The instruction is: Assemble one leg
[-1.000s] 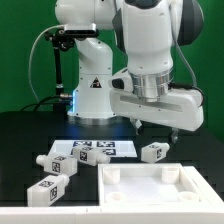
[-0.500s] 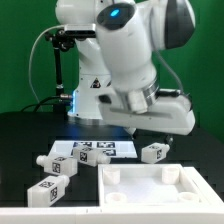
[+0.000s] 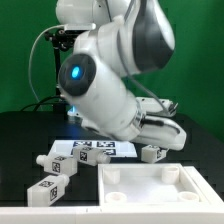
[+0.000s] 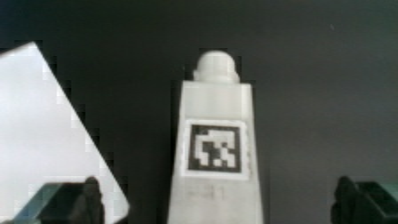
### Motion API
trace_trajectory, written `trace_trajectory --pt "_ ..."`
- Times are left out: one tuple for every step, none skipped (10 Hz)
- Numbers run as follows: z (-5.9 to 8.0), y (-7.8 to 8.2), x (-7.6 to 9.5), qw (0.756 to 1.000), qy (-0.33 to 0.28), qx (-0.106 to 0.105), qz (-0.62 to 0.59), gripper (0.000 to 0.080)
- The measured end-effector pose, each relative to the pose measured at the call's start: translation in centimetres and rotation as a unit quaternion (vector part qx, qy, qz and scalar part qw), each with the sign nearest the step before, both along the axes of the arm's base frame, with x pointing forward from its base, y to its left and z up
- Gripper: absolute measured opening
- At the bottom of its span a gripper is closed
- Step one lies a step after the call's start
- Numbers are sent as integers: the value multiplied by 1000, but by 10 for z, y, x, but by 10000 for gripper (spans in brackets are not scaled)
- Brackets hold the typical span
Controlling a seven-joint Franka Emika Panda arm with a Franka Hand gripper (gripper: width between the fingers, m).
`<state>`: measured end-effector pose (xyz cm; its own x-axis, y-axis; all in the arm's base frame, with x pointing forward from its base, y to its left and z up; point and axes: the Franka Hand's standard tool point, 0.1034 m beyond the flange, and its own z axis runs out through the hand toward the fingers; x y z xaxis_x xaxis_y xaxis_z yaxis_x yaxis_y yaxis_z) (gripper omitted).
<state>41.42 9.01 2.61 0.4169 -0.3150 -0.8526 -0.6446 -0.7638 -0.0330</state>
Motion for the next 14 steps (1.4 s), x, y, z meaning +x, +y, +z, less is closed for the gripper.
trace_trajectory --pt "-1 0 2 1000 -5 -2 0 649" --pt "-1 1 1 1000 -5 -2 1 649" --pt "-5 4 -5 1000 2 0 -2 649" --pt "-9 7 -13 1000 10 1 0 649" --pt "-10 10 -16 1000 12 2 4 649" --pt "-9 11 -15 1000 11 2 5 649" --pt "-9 11 -15 1000 11 2 6 545" --pt "-9 11 -15 1000 10 3 6 411" --pt "-9 11 -15 1000 10 3 6 411" --pt "-9 11 -16 1000 11 3 6 282" --pt "-9 11 -16 1000 11 3 6 282" --pt "-7 12 -14 1000 9 2 9 282" --pt "6 16 -7 1000 -5 1 15 282" --pt "28 19 4 999 -22 2 25 282"
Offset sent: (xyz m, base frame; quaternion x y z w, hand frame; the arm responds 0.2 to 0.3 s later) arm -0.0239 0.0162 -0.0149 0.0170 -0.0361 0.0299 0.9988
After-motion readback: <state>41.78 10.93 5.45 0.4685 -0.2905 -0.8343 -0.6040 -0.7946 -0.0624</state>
